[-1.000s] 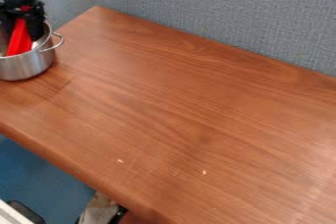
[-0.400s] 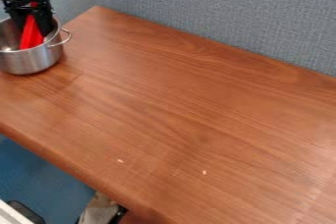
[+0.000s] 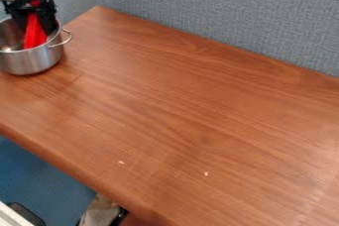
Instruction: Put the red object in the metal pot
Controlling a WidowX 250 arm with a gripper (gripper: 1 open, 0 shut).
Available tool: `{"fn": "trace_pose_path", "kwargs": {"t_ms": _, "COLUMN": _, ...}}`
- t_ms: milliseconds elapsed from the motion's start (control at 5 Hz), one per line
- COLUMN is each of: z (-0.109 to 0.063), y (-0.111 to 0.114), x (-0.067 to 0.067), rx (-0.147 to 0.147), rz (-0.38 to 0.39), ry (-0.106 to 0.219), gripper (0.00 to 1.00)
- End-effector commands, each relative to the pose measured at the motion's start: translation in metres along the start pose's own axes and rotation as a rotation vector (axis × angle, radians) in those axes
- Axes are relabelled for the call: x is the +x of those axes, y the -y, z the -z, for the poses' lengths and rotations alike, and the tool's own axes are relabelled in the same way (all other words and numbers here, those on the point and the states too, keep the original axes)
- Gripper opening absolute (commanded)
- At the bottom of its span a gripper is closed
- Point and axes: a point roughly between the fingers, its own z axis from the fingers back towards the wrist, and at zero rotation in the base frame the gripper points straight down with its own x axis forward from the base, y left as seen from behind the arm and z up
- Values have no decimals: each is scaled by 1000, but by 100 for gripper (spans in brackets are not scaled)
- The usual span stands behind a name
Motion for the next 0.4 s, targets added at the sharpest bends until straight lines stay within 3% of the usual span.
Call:
{"fn": "trace_pose_path", "kwargs": {"t_ms": 0, "z": -20, "y": -7, "x": -3, "rx": 36, "rz": 16, "ry": 93, "gripper": 0}}
{"fn": "trace_pose_path", "kwargs": {"t_ms": 200, "z": -13, "y": 11, "x": -8, "rx": 31, "rz": 78, "ry": 50, "gripper": 0}}
